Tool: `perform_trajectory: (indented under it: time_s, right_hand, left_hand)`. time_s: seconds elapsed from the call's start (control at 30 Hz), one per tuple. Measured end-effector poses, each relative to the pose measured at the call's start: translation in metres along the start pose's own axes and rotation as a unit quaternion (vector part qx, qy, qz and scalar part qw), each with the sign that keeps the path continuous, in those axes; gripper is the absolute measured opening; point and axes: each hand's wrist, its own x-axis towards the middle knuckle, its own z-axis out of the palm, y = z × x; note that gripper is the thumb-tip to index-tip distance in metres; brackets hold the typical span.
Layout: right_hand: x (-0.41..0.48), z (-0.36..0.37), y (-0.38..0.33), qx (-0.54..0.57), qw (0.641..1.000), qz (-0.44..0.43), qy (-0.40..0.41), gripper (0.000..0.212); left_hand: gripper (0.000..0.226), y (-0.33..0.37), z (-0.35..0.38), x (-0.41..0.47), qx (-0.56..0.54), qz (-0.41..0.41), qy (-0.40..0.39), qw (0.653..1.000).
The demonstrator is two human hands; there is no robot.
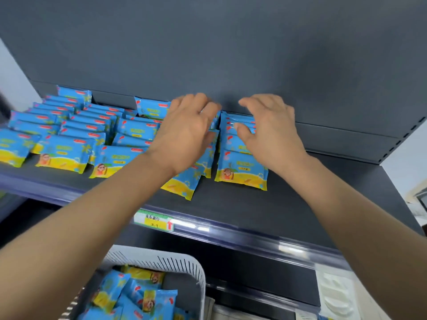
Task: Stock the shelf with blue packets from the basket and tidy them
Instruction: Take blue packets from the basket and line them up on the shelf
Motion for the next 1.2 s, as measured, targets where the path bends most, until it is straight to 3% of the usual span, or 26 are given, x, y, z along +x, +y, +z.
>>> perform_trajectory:
  time_s: [0.23, 0.5, 0.67, 0.8, 0.9, 1.03, 1.2]
  right_hand:
    - [-0.016, -0.037, -0.086, -0.077, 0.993, -0.077, 0.052, 0.045]
    - [-0.043, -0.051, -0.167, -0.067, 0.987, -0.106, 0.097, 0.048]
    - [-0.069, -0.018, -0.196, -0.060, 0.992, -0.103, 0.044, 0.046]
    - [-0.111, 0.042, -0.217, -0.023, 0.994, -0.084, -0.062, 0.043]
    - [-0.147, 0.093, -0.221, -0.007, 0.984, -0.062, -0.168, 0.038]
    - [-0.191, 0.157, -0.212, 0.007, 0.944, -0.010, -0.330, 0.040]
    - [-0.238, 0.210, -0.182, 0.023, 0.872, 0.097, -0.480, 0.042]
  left_hand:
    - [0.043, -0.025, -0.075, -0.054, 0.053, -0.003, 0.084, 0.995]
    - [0.049, -0.055, -0.135, -0.112, 0.074, 0.015, 0.146, 0.986]
    - [0.044, -0.071, -0.131, -0.158, 0.042, 0.025, 0.138, 0.989]
    - [0.045, -0.084, -0.095, -0.218, -0.001, 0.015, 0.039, 0.999]
    - [0.043, -0.091, -0.057, -0.269, -0.055, -0.023, -0.101, 0.993]
    - [0.048, -0.104, -0.003, -0.327, -0.100, -0.073, -0.302, 0.945]
    - [0.050, -0.111, 0.051, -0.379, -0.111, -0.149, -0.427, 0.885]
